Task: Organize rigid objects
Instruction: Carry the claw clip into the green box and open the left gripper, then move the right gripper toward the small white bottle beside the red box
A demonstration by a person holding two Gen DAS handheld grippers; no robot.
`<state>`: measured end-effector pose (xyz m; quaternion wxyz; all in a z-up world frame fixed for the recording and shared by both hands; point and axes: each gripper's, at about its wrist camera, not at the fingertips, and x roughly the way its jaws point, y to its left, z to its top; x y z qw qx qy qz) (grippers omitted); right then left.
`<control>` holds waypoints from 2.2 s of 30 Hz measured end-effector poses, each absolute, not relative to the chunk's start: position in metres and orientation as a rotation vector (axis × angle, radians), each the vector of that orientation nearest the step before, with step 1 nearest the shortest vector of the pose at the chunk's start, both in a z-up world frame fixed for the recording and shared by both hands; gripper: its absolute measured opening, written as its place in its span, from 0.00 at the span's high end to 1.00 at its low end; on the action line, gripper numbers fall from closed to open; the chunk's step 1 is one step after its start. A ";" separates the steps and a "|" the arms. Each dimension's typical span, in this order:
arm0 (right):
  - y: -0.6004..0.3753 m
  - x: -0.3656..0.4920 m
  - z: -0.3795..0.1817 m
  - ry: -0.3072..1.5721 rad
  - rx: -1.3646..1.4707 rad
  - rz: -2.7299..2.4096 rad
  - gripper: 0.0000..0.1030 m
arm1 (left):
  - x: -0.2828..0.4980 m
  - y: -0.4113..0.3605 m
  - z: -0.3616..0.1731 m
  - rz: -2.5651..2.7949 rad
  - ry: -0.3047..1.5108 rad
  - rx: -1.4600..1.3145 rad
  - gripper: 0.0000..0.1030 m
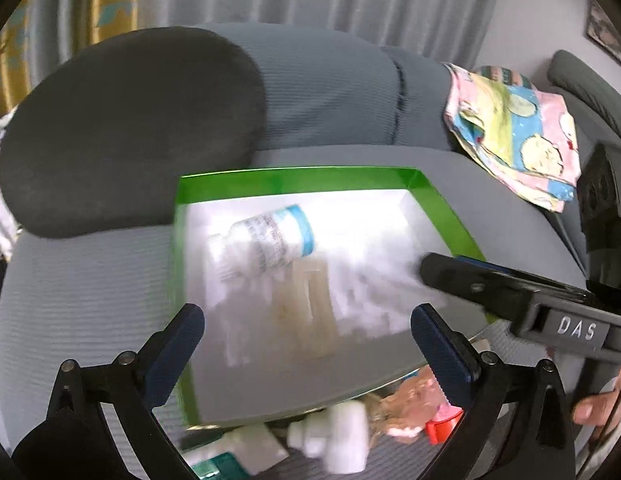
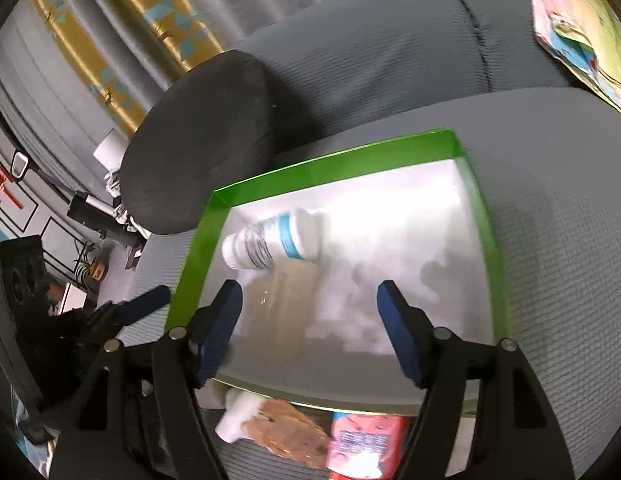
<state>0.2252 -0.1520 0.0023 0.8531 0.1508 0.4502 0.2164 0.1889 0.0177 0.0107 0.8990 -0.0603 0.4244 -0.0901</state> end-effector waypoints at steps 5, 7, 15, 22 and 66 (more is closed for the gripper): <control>-0.176 0.214 0.002 0.962 0.329 0.424 0.32 | 0.168 0.033 0.016 -0.148 0.860 -0.126 0.00; -0.186 0.207 0.001 0.967 0.331 0.409 0.32 | 0.158 0.037 0.017 -0.134 0.859 -0.130 0.00; -0.206 0.171 0.009 0.958 0.302 0.383 0.22 | 0.115 0.030 0.016 -0.161 0.863 -0.133 0.00; -0.217 0.146 0.001 0.990 0.299 0.373 0.22 | 0.089 0.003 0.004 -0.219 0.899 -0.139 0.00; -0.236 0.154 -0.045 1.149 0.252 0.521 0.25 | 0.109 -0.144 -0.035 -0.457 0.930 -0.117 0.00</control>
